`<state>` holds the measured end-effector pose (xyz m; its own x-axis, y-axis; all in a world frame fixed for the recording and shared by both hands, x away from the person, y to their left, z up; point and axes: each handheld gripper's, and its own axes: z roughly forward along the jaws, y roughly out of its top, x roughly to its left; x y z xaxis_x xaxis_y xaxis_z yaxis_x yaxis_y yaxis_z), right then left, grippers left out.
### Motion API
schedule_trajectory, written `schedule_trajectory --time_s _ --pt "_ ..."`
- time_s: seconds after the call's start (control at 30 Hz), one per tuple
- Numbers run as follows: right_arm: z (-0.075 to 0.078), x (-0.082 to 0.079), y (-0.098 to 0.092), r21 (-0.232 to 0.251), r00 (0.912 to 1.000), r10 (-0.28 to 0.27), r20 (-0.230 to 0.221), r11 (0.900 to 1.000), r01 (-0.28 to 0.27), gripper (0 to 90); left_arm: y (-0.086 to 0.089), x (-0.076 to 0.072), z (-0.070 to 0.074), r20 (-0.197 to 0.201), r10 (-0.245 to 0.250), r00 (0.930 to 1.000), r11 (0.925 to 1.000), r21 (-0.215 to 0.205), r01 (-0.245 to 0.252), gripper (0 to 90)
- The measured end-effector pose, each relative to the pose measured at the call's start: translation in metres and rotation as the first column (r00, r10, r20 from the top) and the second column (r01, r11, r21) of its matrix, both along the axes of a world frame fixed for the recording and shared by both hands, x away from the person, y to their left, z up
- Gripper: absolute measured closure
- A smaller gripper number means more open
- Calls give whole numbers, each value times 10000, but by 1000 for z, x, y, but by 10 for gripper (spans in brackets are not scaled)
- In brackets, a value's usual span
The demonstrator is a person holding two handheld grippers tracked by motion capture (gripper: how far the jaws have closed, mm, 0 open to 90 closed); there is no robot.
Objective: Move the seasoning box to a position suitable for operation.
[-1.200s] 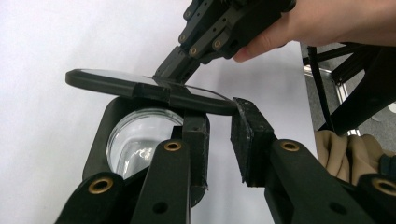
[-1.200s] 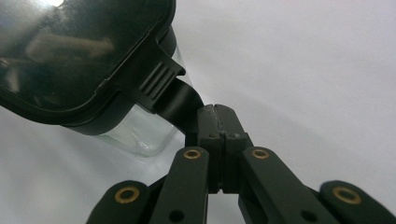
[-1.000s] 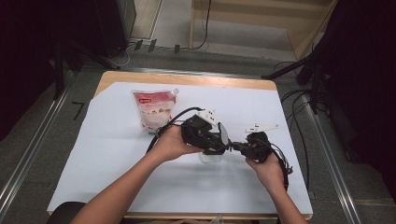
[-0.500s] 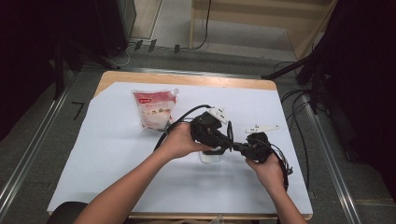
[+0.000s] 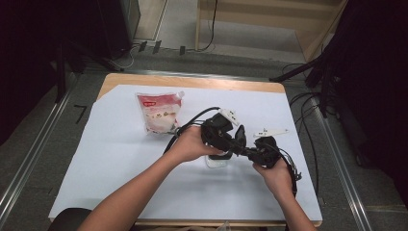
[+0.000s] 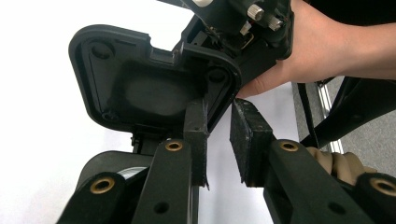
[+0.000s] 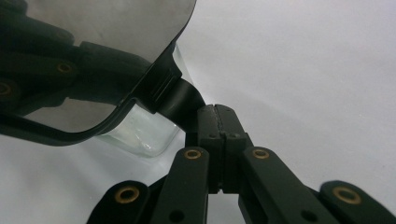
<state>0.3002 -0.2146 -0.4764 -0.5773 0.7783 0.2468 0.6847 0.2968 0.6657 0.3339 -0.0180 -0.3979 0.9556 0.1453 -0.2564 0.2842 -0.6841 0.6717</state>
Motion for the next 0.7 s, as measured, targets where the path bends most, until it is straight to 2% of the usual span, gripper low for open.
schedule_trajectory --time_s 0.13,0.2,0.33,0.5,0.7 --pt "0 0 0 23 10000 5 0 10000 -5 900 -2 1 -2 -69 10 10000 10000 -50 -11 770" --pt "0 1 0 80 10000 -13 -94 10000 14 900 -3 2 -3 -116 15 9999 10000 74 -14 770" --pt "0 1 0 98 9999 21 -103 9999 -20 900 -3 2 -5 -236 118 9997 9999 -31 -118 773" --pt "6 -2 -2 371 10000 9 -14 9993 -9 894 7 3 -3 -635 346 9974 9992 -171 -357 761" --pt "12 -11 -6 507 10000 37 91 9987 -42 852 24 0 4 -667 561 9962 9975 -390 -588 689"
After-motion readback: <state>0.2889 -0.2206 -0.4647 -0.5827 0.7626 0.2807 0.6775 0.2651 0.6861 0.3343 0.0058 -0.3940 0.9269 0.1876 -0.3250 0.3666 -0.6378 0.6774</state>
